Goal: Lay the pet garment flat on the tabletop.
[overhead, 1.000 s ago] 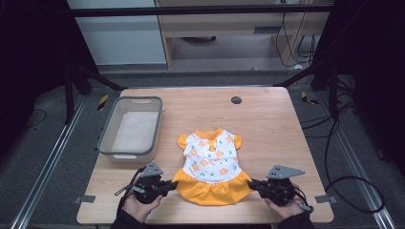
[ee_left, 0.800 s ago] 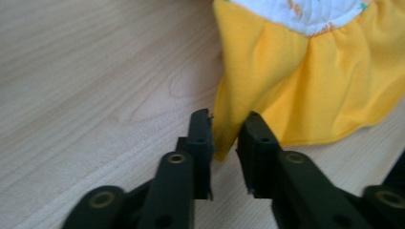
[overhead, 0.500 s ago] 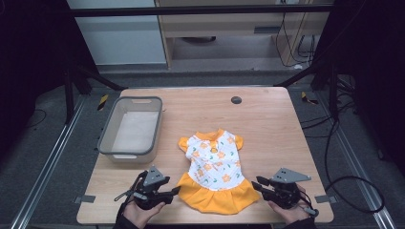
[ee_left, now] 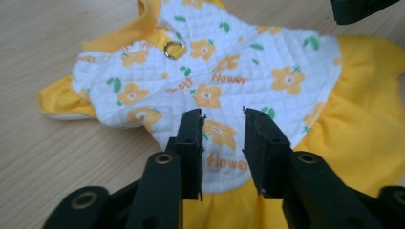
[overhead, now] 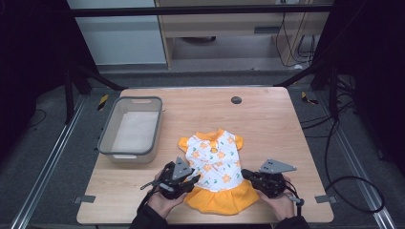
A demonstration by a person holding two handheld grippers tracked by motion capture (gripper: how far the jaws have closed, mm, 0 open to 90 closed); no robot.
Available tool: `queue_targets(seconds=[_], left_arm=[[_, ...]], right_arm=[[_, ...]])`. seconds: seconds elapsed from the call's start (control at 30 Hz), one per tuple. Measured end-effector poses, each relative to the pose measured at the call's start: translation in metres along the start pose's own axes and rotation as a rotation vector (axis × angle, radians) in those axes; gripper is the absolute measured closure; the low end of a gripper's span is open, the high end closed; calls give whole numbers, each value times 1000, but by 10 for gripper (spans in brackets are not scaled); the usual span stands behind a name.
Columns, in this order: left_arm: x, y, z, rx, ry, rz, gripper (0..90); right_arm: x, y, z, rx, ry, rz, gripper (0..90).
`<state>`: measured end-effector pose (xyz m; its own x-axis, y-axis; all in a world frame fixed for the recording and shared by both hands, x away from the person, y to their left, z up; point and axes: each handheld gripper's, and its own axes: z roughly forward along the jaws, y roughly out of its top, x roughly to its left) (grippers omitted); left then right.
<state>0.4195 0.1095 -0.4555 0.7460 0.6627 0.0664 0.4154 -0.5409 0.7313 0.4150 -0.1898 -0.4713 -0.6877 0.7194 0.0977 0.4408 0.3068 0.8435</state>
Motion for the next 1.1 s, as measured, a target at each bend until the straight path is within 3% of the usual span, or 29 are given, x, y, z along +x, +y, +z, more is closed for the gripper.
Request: queue_targets(seconds=[0.1, 0.13, 0.2, 0.27, 0.43, 0.57, 0.6, 0.63, 0.67, 0.73, 0.77, 0.8, 0.83, 0.9, 1.0, 1.03, 1.1], left_arm=[[3, -8, 14, 59, 18, 15, 754], [7, -16, 20, 95, 17, 0, 764], [10, -21, 22, 121, 9, -11, 767], [11, -27, 19, 119, -27, -33, 770], [6, -34, 12, 119, -61, -40, 764], [2, -37, 6, 106, -67, -17, 713], [6, -32, 2, 83, -61, -23, 656], [6, -32, 2, 83, -61, -23, 645], [11, -27, -2, 52, -55, -35, 645], [25, -12, -9, -15, -40, -83, 635], [25, -12, -9, -15, -40, -83, 635], [36, 1, -7, -31, -12, -98, 636], [36, 1, -7, -31, -12, -98, 638], [48, 13, 1, -31, 18, -106, 639], [65, 22, 20, -8, 66, -122, 645], [73, 23, 33, 11, 88, -133, 649], [78, 23, 40, 22, 91, -141, 656]], right_arm=[[2, -2, 13, 40, 15, -15, 881], [4, -5, 20, 82, 18, -36, 872], [5, -7, 23, 108, 18, -39, 870], [7, -12, 27, 163, 14, -49, 862], [10, -15, 26, 193, 51, -46, 855], [14, -17, 24, 209, 71, -54, 843], [13, -15, 22, 194, 80, -50, 840], [13, -15, 22, 194, 80, -50, 840], [13, -12, 20, 176, 77, -53, 842], [6, 2, 14, 88, 56, -47, 859], [6, 2, 14, 88, 56, -47, 859], [-2, 13, 13, 35, 38, -29, 869], [-2, 13, 13, 35, 38, -29, 869], [-11, 24, 16, -10, 15, -20, 871], [-27, 38, 30, -53, -10, 12, 875], [-35, 45, 43, -60, -30, 21, 884], [-40, 47, 49, -65, -35, 23, 886]])
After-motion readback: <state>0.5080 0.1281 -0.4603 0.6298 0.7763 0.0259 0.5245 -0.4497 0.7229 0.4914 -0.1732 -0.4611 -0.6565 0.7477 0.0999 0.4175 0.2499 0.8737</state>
